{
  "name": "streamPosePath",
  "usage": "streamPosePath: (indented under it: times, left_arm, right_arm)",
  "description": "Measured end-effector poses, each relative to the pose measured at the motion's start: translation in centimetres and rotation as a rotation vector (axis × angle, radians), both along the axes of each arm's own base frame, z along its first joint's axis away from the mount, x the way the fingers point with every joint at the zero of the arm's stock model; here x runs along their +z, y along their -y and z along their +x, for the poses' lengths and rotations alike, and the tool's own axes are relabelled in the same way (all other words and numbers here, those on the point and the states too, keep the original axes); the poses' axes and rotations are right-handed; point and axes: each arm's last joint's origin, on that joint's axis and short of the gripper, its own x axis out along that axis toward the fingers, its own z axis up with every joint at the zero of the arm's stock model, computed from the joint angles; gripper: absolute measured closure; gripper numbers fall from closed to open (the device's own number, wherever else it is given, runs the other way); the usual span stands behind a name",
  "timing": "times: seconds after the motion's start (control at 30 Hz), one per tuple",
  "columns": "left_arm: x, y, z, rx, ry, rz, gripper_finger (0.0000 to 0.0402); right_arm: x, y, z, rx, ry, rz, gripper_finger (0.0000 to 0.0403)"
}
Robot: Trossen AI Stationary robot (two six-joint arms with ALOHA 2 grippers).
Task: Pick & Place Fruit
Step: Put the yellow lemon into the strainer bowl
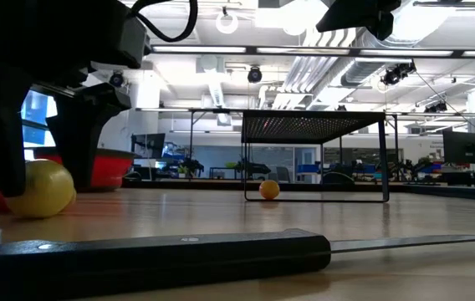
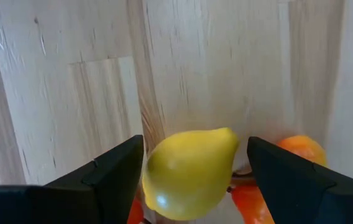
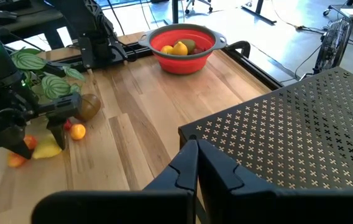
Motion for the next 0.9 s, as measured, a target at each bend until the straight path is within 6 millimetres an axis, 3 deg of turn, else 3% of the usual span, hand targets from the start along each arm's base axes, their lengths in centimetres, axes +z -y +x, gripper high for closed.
streamPosePath:
  times: [0.37,0.67,0.9]
  left_arm:
    - [-0.1,-0.2,-0.3,-0.03,-0.031,0.028,0.0119]
    - [-1.7,-0.6,-1.0,-0.057,-0.034,0.039,0.0119]
    - [-1.9,-0.6,-1.0,-0.05,-0.029,0.033,0.0119]
  right_arm:
    - [0.0,0.0,0.0,0.0,0.0,0.0,0.04]
    - [0.0,0.0,0.0,0.0,0.0,0.0,0.04]
    - [0.0,0.0,0.0,0.0,0.0,0.0,0.04]
